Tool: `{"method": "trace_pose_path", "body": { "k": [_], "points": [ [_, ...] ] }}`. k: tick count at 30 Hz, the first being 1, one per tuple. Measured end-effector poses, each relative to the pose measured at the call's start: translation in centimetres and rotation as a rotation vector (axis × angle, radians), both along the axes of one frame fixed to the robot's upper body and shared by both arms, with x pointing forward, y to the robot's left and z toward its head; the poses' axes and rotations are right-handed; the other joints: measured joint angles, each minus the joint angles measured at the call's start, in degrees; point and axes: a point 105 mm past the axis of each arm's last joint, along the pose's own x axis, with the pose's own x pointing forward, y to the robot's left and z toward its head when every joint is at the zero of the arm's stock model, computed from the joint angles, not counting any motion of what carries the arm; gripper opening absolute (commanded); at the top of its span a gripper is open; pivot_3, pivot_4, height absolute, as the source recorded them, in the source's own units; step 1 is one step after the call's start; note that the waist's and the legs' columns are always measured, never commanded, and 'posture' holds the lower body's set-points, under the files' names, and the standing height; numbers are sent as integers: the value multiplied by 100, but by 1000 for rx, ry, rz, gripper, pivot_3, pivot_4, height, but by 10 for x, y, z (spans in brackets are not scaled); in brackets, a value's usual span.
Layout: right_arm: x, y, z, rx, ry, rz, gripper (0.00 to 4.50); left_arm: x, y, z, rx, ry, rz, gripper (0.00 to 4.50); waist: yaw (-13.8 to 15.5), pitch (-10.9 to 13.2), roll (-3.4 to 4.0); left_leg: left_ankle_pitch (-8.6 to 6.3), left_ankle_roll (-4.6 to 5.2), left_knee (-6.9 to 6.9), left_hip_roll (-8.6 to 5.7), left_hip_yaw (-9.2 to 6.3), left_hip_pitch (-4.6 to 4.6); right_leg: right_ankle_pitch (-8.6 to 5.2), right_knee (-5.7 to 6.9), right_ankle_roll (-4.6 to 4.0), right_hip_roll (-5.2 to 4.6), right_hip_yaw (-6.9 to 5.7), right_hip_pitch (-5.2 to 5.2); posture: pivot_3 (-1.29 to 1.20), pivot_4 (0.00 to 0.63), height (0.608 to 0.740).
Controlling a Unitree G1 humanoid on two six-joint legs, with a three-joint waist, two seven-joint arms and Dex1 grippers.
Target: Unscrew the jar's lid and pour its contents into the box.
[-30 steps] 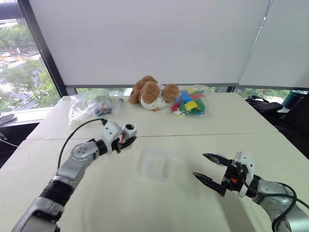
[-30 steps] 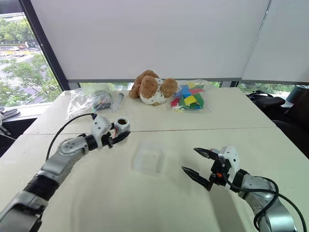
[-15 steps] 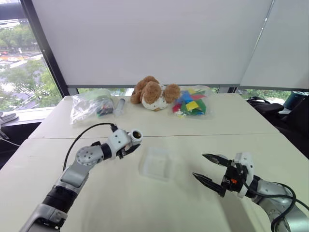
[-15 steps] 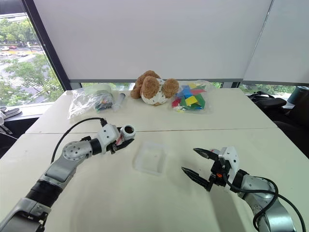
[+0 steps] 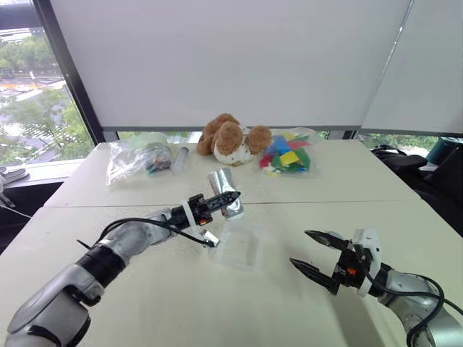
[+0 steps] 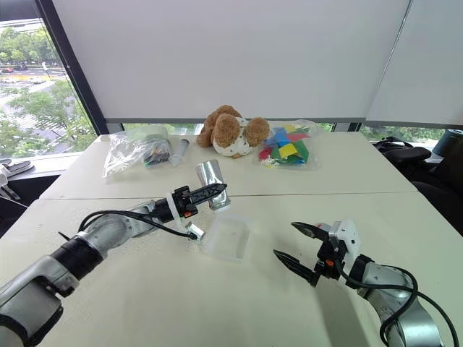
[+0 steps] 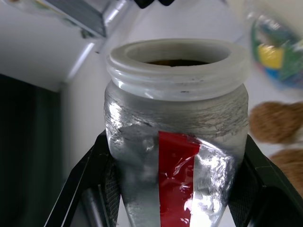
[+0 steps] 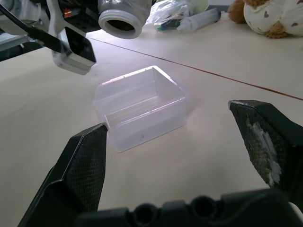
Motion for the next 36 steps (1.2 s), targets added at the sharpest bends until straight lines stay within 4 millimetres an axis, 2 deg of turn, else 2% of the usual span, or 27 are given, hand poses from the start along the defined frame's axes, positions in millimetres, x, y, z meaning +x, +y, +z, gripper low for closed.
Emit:
{"method": "trace_pose_path", "body": {
  "k": [3, 8, 11, 13, 16, 20, 21, 22, 24, 26, 29, 31, 33, 36],
  "points": [
    [2, 0, 2, 3, -7, -7, 4459, 4, 0, -7, 34, -71, -13, 2202, -6, 0, 0, -1, 2, 0, 0, 1, 1, -1, 1, 1, 0, 0, -1, 0, 150, 740],
    [3, -1, 2, 5, -1, -16, 4459, 5, 0, -27, 63, -59, -40, 2202, -3, 1, -2, -1, 2, 0, 1, 1, -2, -1, 2, 1, -1, 0, -4, 0, 150, 740],
    [2, -1, 0, 7, 5, -22, 4459, 8, 2, -29, 39, -42, -25, 2202, -2, 1, -2, -1, 2, 0, 1, 2, -2, -1, 2, 1, -2, 0, -4, 0, 150, 740],
    [1, -2, -2, 8, 12, -26, 4459, 9, 4, -23, -18, 7, -20, 2202, 1, 1, -2, -1, 1, 0, 1, 1, -3, -1, 2, 1, -3, 0, -4, 0, 150, 740],
    [-2, -3, -6, 8, 29, -27, 4459, 6, 14, -3, -181, 191, -38, 2202, -8, 1, -2, -2, 1, -1, 5, 1, -2, 0, 2, 0, -7, 1, -5, 0, 150, 740],
    [-2, -1, -4, 10, 18, -10, 4459, 2, 27, 16, -469, 598, -35, 2202, -14, -2, 5, -1, 1, -1, 8, 9, 2, 2, 5, -4, -12, 4, -6, 0, 150, 740],
    [-1, 1, 0, 10, -4, 7, 4459, 4, 36, 17, -610, 758, -2, 2202, -30, -4, 9, -1, 1, -1, 10, 15, 4, 2, 7, -5, -14, 7, -6, 0, 150, 740],
    [-1, 3, 2, 8, -21, 20, 4459, 6, 42, 15, -679, 849, 20, 2202, -29, -4, 9, -1, 1, 0, 10, 13, 4, 2, 8, -6, -14, 7, -6, 0, 150, 740],
    [-2, 10, 12, 7, -92, 81, 4459, 12, 66, 9, -931, 1115, 86, 2202, -42, -4, 9, -1, 1, 1, 10, 9, 5, 3, 10, -7, -10, 7, -5, 0, 150, 740],
    [-4, 17, 19, 9, -149, 137, 4459, 18, 96, 3, -1159, 1300, 140, 2202, -38, -3, 9, -1, 1, 4, 9, 2, 5, 3, 9, -7, -2, 5, -2, 0, 150, 740],
    [-4, 28, 26, 21, -223, 204, 4459, 9, 143, -10, -1531, 1532, 116, 2202, -73, -3, 9, -1, 2, 4, 10, -1, 7, 3, 11, -6, -2, 5, -1, 0, 150, 740],
    [-3, 32, 31, 32, -258, 223, 4459, -2, 165, -18, -1745, 1597, 36, 2202, -61, -3, 9, -1, 2, 4, 10, -3, 7, 3, 11, -6, -3, 5, 0, 0, 150, 740],
    [-4, 38, 35, 40, -284, 248, 4459, -14, 191, -30, -1922, 1587, 12, 2202, -43, -3, 7, -1, 2, 5, 8, -5, 8, 3, 11, -6, -3, 4, 2, 0, 150, 740],
    [-5, 43, 36, 59, -287, 276, 4459, -29, 231, -40, -2116, 1448, 39, 2202, 7, -3, 7, -1, 1, 7, 5, -8, 10, 3, 8, -6, -4, 1, 8, 0, 150, 740]
  ]
}}
